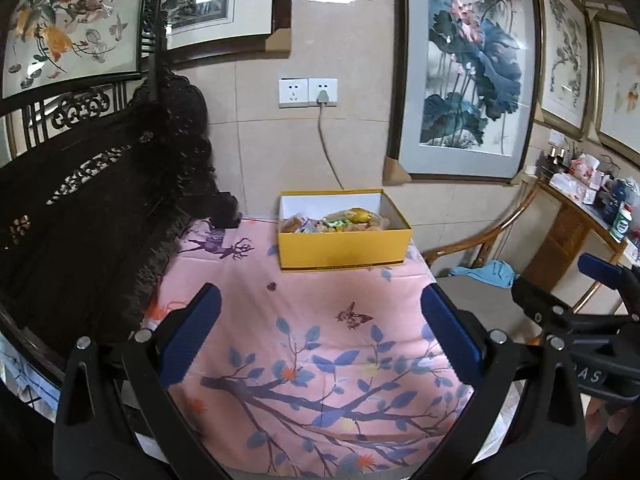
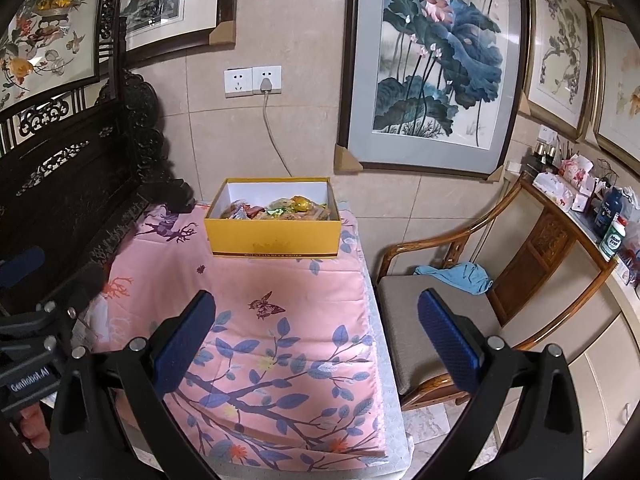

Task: Organize snacks

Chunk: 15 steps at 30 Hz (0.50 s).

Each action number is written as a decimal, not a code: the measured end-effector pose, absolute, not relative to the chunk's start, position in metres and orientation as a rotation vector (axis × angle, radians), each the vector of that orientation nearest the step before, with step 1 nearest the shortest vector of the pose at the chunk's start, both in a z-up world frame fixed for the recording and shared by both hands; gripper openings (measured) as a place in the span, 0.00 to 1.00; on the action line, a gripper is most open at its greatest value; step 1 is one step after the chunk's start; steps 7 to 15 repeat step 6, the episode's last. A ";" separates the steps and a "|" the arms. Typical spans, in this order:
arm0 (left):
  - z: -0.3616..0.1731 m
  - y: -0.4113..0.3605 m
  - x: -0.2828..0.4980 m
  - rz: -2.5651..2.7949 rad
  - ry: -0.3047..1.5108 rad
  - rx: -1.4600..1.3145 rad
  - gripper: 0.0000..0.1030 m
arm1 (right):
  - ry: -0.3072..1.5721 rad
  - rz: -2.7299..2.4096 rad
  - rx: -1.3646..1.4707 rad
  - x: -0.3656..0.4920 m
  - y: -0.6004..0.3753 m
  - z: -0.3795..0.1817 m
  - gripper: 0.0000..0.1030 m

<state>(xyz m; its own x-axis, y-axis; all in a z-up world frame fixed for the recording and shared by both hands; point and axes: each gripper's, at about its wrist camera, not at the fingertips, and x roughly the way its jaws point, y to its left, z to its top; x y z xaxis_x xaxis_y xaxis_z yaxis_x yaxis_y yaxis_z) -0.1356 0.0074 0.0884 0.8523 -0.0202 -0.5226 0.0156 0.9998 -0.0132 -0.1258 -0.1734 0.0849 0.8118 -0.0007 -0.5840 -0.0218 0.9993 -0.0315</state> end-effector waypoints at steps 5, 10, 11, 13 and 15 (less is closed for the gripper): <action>0.085 0.011 -0.130 -0.020 0.596 -0.039 0.98 | 0.617 0.011 -0.037 -0.125 -0.175 0.087 0.99; 0.084 0.010 -0.129 -0.015 0.603 -0.030 0.98 | 0.619 0.013 -0.035 -0.125 -0.176 0.087 0.99; 0.084 0.010 -0.129 -0.015 0.603 -0.030 0.98 | 0.619 0.013 -0.035 -0.125 -0.176 0.087 0.99; 0.084 0.010 -0.129 -0.015 0.603 -0.030 0.98 | 0.619 0.013 -0.035 -0.125 -0.176 0.087 0.99; 0.084 0.010 -0.129 -0.015 0.603 -0.030 0.98 | 0.619 0.013 -0.035 -0.125 -0.176 0.087 0.99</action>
